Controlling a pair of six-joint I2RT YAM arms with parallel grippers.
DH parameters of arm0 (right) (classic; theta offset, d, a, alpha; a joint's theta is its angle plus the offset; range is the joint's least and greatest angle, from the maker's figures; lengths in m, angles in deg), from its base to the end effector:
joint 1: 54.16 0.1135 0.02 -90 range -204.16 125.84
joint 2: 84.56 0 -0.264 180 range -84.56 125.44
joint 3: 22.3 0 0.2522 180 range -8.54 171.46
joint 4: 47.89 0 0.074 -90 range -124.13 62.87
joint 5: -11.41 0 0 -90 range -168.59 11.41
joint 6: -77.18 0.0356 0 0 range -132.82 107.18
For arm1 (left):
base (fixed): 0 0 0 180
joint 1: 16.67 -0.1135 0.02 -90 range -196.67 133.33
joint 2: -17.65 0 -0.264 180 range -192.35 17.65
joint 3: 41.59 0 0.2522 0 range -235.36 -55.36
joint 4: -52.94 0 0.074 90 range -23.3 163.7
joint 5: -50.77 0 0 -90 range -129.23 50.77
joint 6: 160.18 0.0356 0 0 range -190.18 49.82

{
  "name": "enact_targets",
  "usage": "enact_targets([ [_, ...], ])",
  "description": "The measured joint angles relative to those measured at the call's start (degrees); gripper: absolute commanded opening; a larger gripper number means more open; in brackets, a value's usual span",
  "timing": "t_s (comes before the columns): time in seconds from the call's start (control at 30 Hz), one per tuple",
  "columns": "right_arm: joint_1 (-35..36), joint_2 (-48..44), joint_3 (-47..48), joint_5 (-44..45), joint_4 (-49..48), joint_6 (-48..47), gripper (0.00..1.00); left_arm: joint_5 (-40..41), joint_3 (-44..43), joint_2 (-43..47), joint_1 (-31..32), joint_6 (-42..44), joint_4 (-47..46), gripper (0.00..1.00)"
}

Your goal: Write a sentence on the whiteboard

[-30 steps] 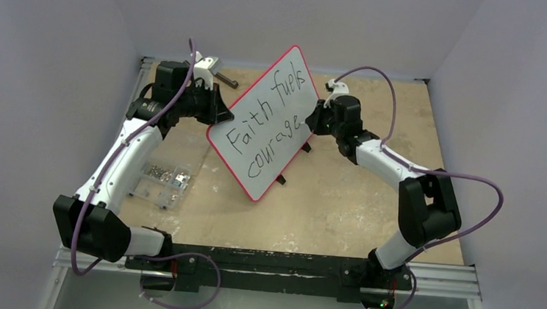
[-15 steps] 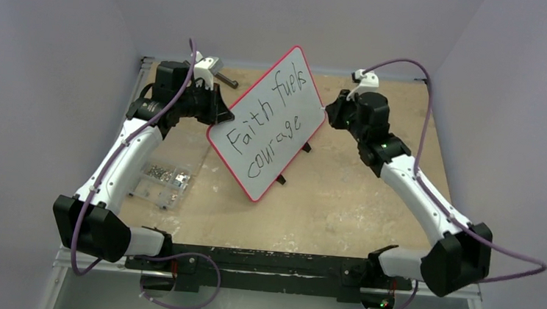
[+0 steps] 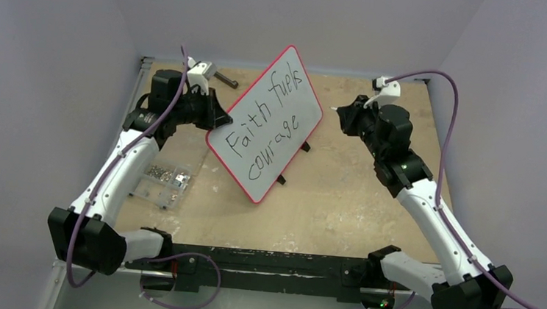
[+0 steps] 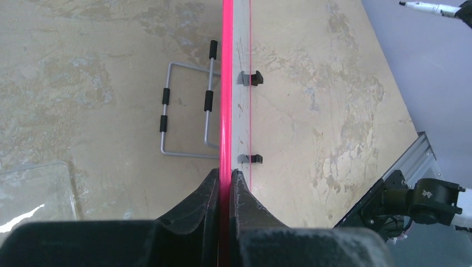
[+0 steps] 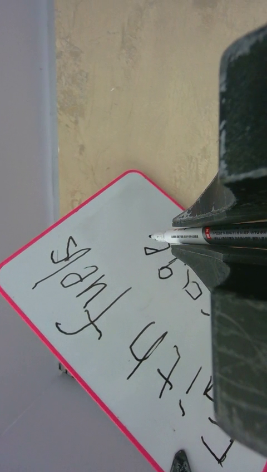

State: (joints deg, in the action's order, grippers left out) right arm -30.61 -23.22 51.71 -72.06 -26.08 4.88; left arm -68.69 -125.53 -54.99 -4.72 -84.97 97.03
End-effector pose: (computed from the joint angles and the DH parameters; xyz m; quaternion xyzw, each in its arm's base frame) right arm 0.2284 0.0951 0.3831 -0.0019 0.7609 0.1875 0.6212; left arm 0.2672 -0.0744 0.3580 0.1007 0.8518 -0.3243 0.3989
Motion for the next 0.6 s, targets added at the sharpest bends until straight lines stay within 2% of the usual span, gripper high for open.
enact_targets([
  [0.27, 0.00, -1.95, -0.92, 0.02, 1.53, 0.52, 0.00, 1.44, 6.27, 2.71, -0.20, -6.80, -5.88, 0.00],
  [0.6, 0.02, -4.57, -0.94, 2.12, 2.34, 0.20, 0.00, 2.78, 6.40, -3.78, 1.33, -12.59, -13.00, 0.00],
])
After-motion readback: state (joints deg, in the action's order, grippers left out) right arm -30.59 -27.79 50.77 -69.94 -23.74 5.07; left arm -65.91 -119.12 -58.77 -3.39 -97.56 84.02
